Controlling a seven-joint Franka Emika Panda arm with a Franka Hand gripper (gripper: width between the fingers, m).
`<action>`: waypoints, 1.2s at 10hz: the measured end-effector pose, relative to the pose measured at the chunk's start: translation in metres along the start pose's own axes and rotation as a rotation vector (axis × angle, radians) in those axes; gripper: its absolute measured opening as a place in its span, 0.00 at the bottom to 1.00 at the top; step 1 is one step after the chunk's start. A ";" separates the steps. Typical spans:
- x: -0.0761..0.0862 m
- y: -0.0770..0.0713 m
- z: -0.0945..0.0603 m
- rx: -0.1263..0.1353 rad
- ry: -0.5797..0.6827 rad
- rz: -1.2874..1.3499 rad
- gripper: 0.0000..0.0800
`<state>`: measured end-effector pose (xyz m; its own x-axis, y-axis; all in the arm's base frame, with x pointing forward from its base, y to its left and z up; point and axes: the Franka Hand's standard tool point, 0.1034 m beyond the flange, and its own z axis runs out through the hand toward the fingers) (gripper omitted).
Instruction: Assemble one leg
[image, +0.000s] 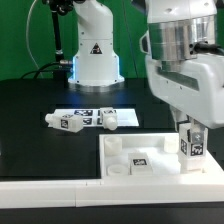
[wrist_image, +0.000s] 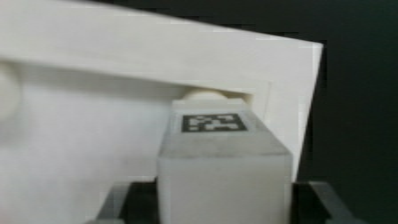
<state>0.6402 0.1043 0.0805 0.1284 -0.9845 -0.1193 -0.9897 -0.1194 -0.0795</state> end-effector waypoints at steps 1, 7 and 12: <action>0.000 0.000 0.000 0.000 0.000 -0.077 0.36; -0.002 -0.003 0.000 0.014 0.008 -0.402 0.76; -0.005 -0.002 0.003 0.008 0.014 -0.875 0.81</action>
Offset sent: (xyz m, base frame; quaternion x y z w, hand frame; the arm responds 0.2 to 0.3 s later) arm 0.0000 0.0000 0.0000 0.0000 0.0000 0.0000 1.0000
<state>0.6420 0.1102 0.0786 0.8410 -0.5411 -0.0003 -0.5355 -0.8322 -0.1441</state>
